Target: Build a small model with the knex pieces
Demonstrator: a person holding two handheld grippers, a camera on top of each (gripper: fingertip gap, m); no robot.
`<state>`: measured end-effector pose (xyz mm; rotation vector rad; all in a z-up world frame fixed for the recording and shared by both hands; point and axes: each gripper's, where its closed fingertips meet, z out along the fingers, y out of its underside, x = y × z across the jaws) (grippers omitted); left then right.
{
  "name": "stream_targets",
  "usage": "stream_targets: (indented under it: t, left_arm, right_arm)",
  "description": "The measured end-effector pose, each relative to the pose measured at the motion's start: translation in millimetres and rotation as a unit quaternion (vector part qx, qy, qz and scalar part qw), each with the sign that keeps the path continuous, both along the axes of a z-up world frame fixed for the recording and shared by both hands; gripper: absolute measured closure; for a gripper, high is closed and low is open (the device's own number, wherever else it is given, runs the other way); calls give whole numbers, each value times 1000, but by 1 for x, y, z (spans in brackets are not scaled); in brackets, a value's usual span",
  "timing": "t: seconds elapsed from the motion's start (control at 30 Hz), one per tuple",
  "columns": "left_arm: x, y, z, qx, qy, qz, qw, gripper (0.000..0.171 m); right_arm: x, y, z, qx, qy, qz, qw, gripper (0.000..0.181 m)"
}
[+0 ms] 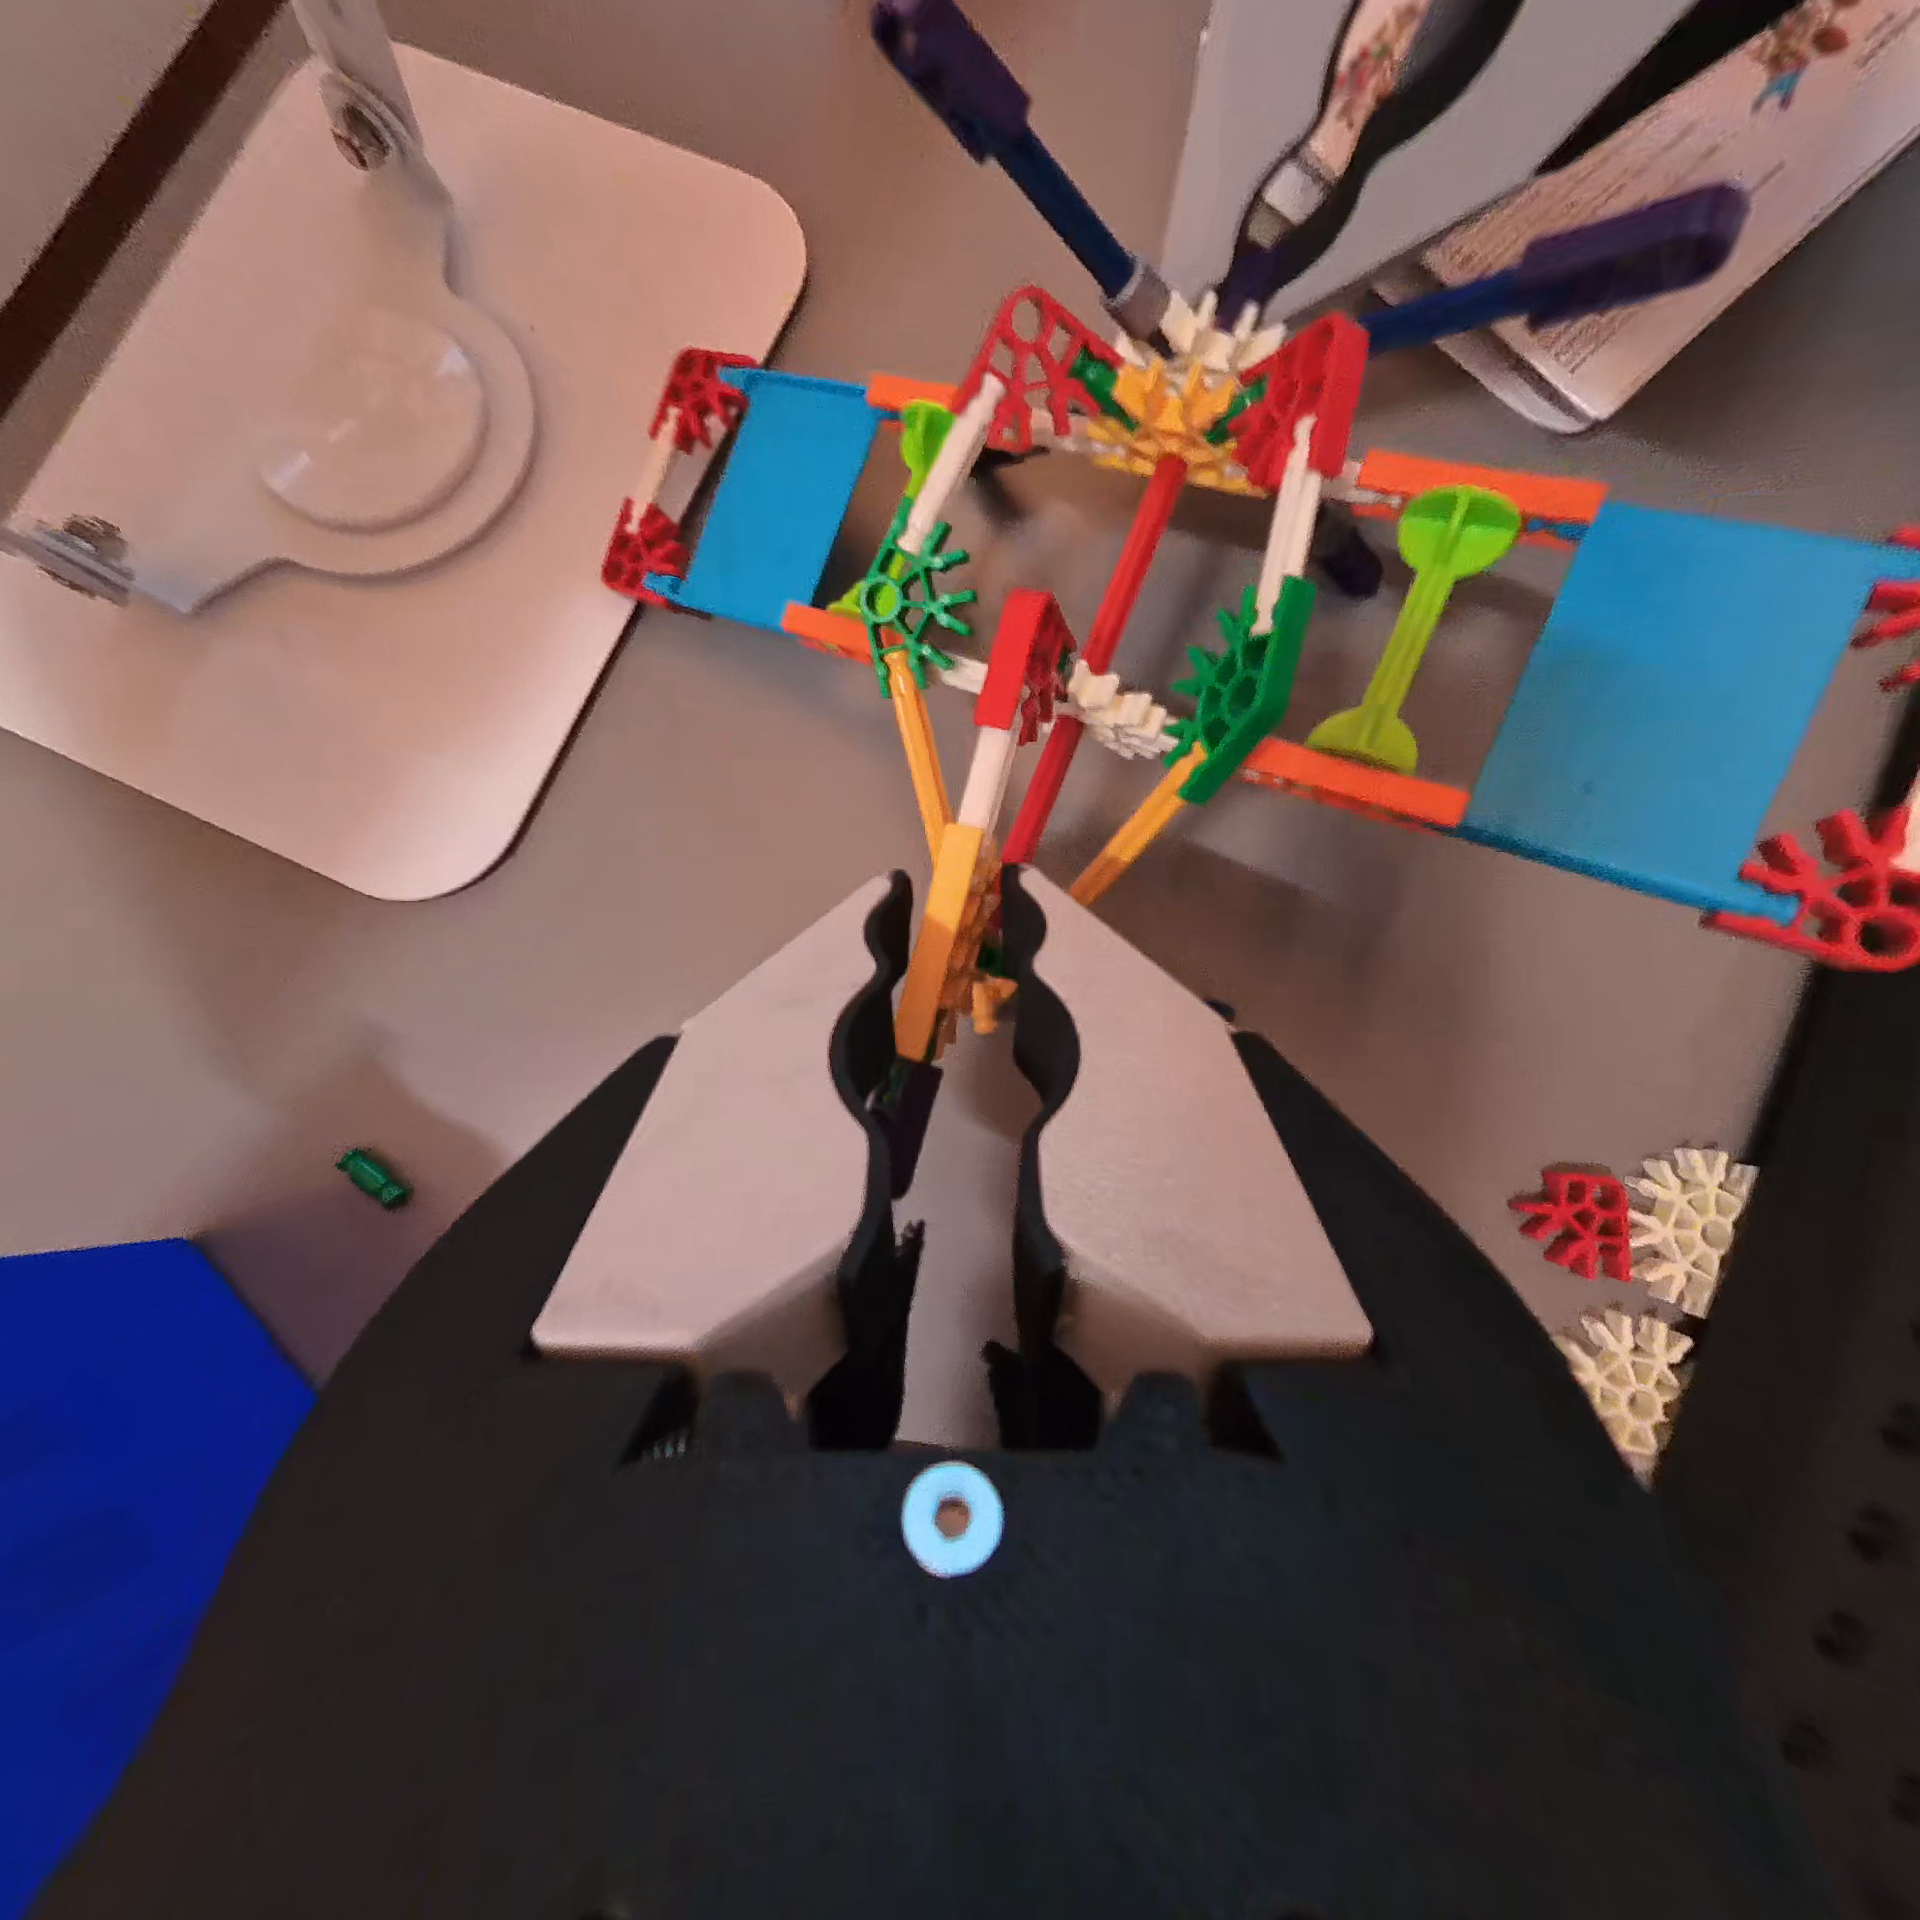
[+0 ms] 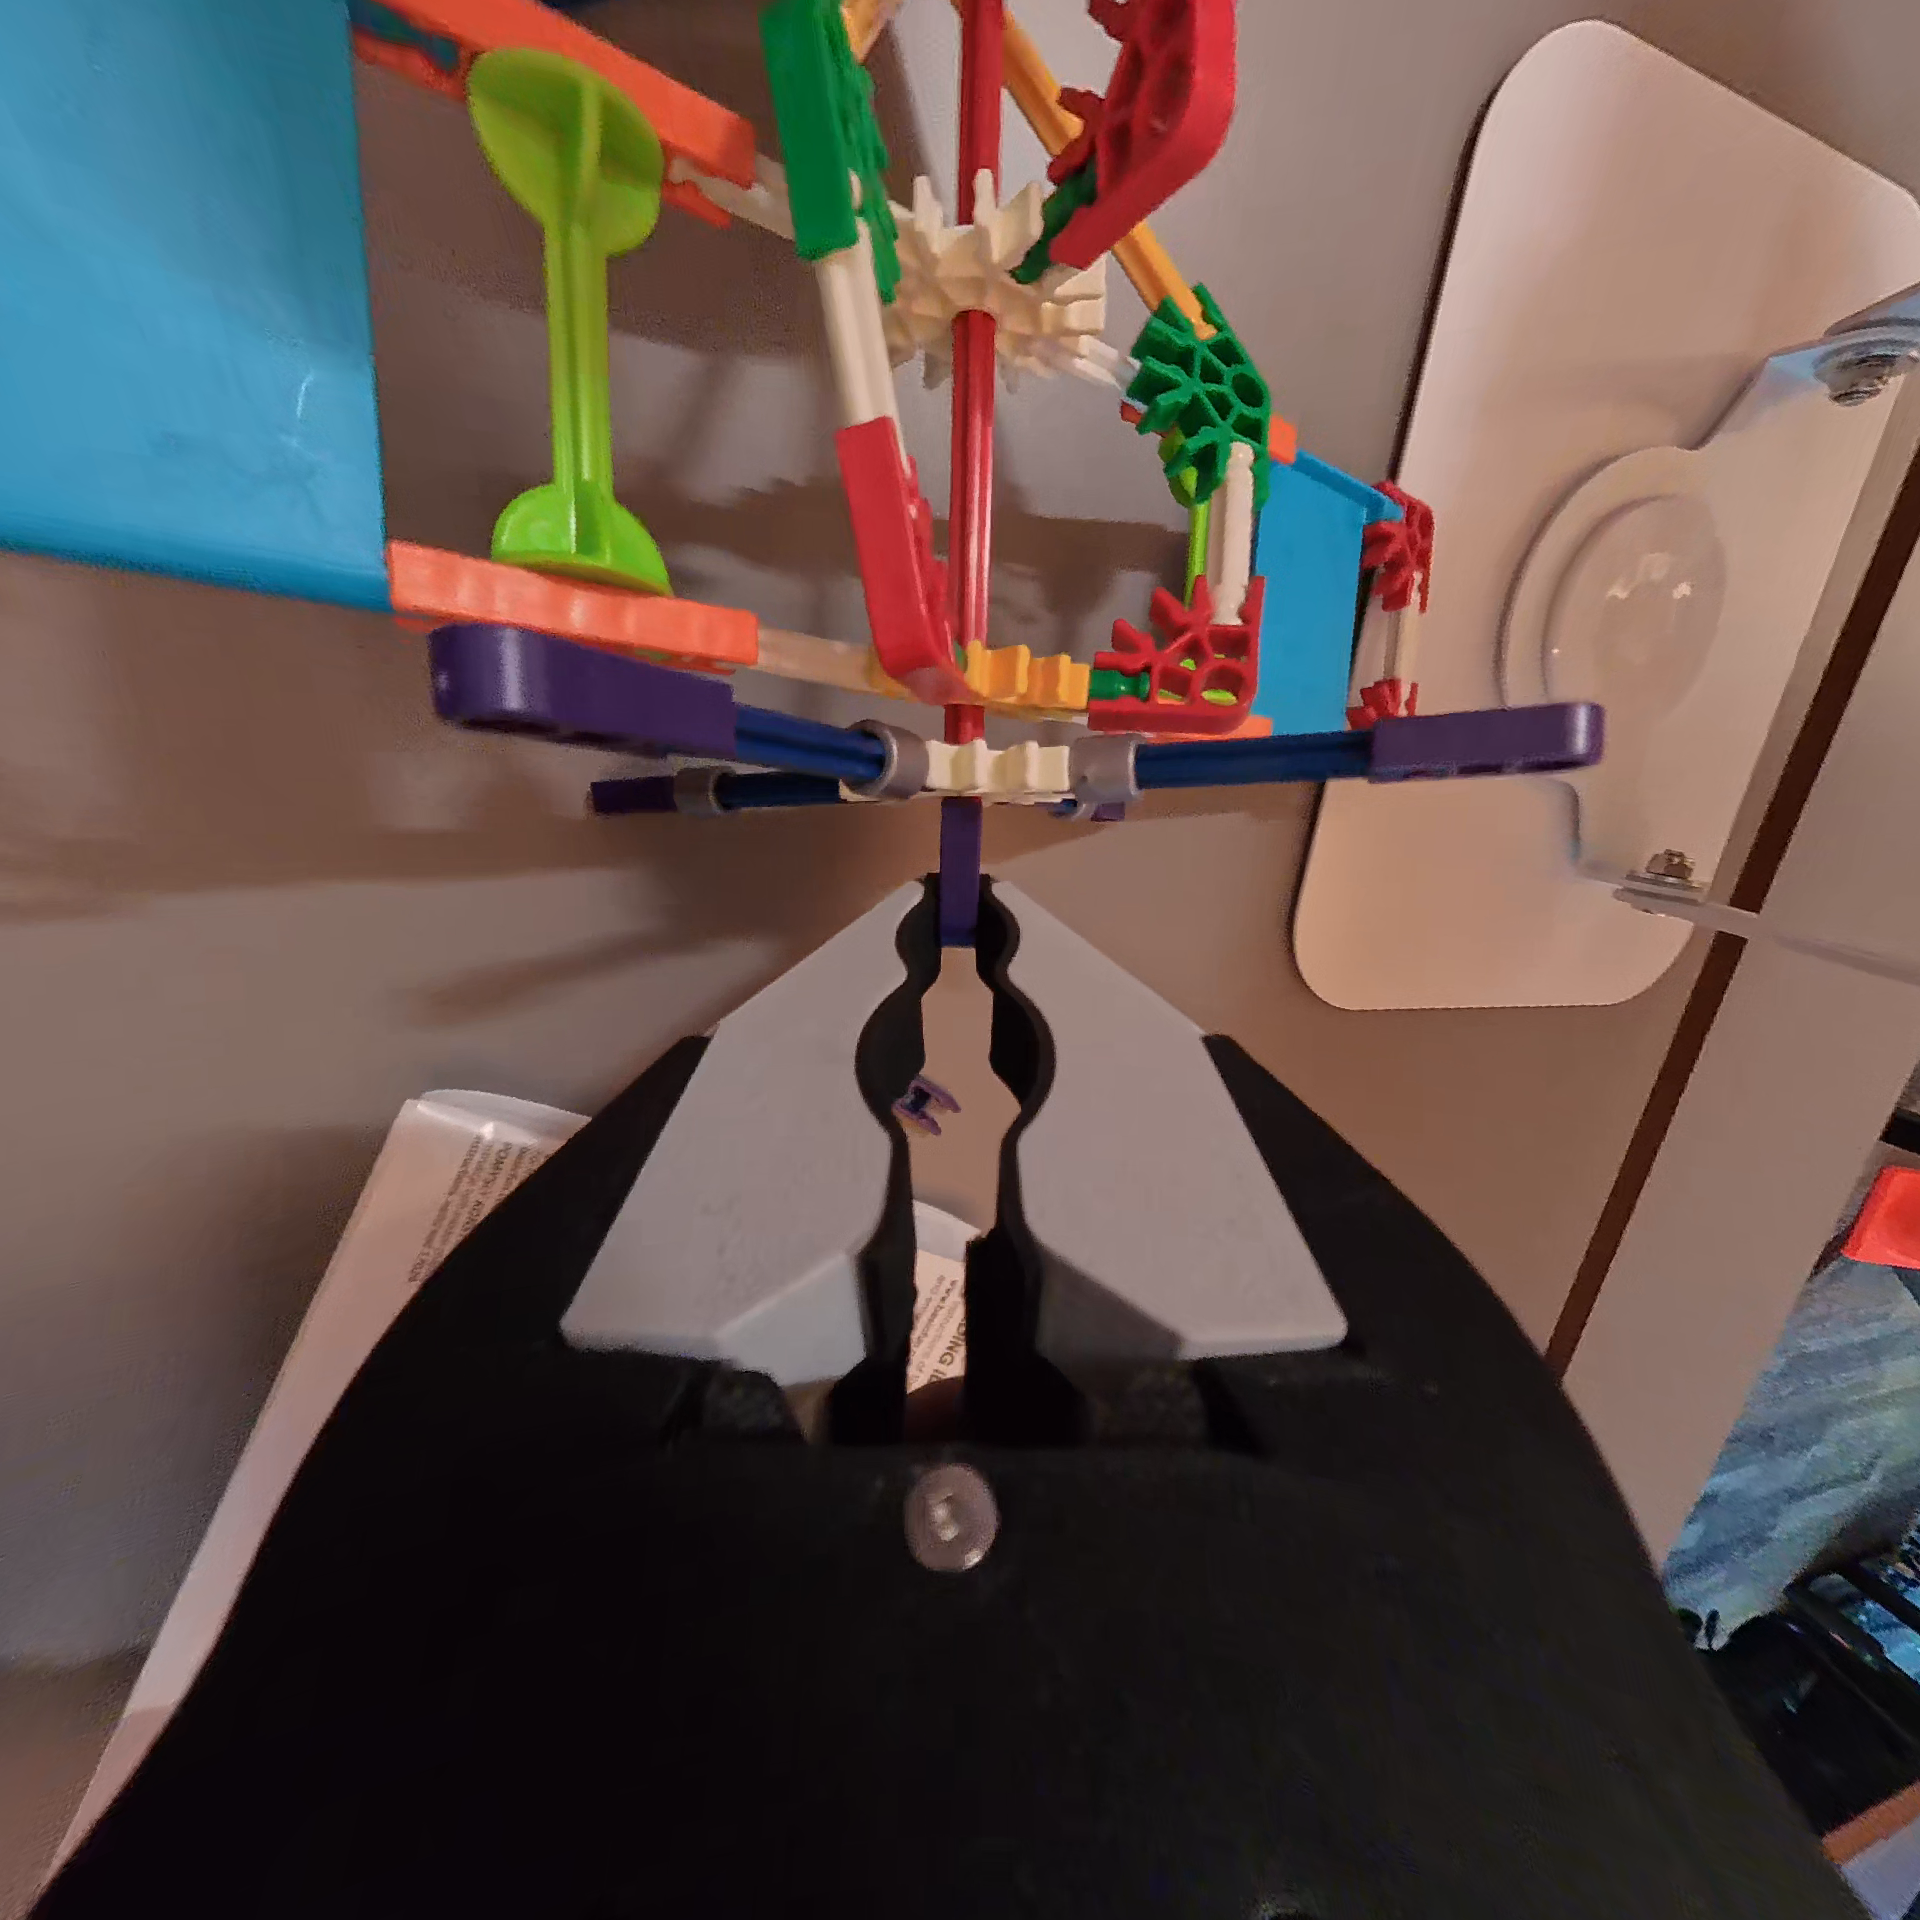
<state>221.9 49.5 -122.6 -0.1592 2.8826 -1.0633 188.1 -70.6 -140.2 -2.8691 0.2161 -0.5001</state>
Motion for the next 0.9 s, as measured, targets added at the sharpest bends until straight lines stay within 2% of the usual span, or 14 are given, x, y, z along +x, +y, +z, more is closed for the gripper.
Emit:
stream_targets:
  t: [0.13,0.3,0.47,0.63,0.7,0.9]
  left_arm:
    - [6,-3,2,0,-22,1,1000,158]
    - [9,-11,10,-3,-64,-28,998,160]
    - [18,-21,11,8,-99,-57,993,161]
    - [21,-32,11,28,-143,-113,983,161]
    - [27,-35,8,39,-168,-120,978,158]
    - [41,-31,8,33,-173,-99,979,155]
  right_arm:
    - [-6,3,-1,1,19,-6,1000,178]
    - [-24,11,-2,-1,53,7,999,175]
    - [-43,35,-2,9,78,43,996,173]
    - [-55,59,-3,15,83,73,994,173]
    - [-56,59,-2,13,84,71,994,164]
    - [-53,37,17,36,77,46,995,151]
